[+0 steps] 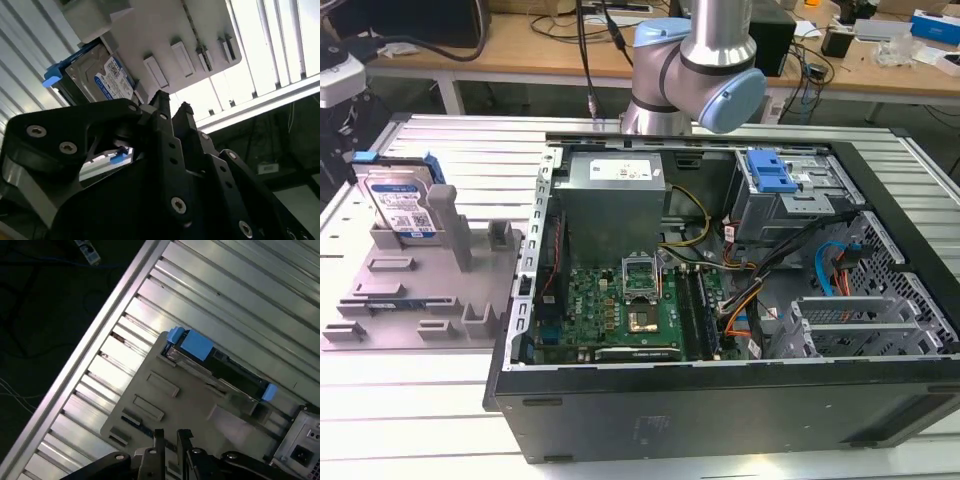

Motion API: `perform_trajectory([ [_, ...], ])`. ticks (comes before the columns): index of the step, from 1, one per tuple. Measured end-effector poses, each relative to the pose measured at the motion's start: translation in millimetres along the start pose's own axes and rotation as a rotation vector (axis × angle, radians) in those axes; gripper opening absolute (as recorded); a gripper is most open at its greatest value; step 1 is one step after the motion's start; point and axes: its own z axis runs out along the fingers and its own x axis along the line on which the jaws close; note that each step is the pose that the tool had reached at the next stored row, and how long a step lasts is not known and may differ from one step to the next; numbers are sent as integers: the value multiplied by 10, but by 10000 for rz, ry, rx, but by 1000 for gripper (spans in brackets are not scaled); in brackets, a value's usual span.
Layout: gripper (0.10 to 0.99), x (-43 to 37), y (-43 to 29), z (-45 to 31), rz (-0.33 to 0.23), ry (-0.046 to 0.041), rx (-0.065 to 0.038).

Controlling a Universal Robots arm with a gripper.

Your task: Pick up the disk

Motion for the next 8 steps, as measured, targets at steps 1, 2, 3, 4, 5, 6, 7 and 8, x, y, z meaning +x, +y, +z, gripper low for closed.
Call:
perform_trajectory([
  [1,298,0,0,0,-300,11,0],
  [2,416,0,0,0,-692,26,0],
  [3,478,0,0,1,-965,36,0],
  [4,478,0,0,0,-1161,44,0],
  [5,541,0,0,1,-1335,51,1],
  [6,541,0,-1,1,-1500,57,1],
  [7,541,0,-1,1,-1716,66,1],
  [8,541,0,-1,1,-1895,72,1],
])
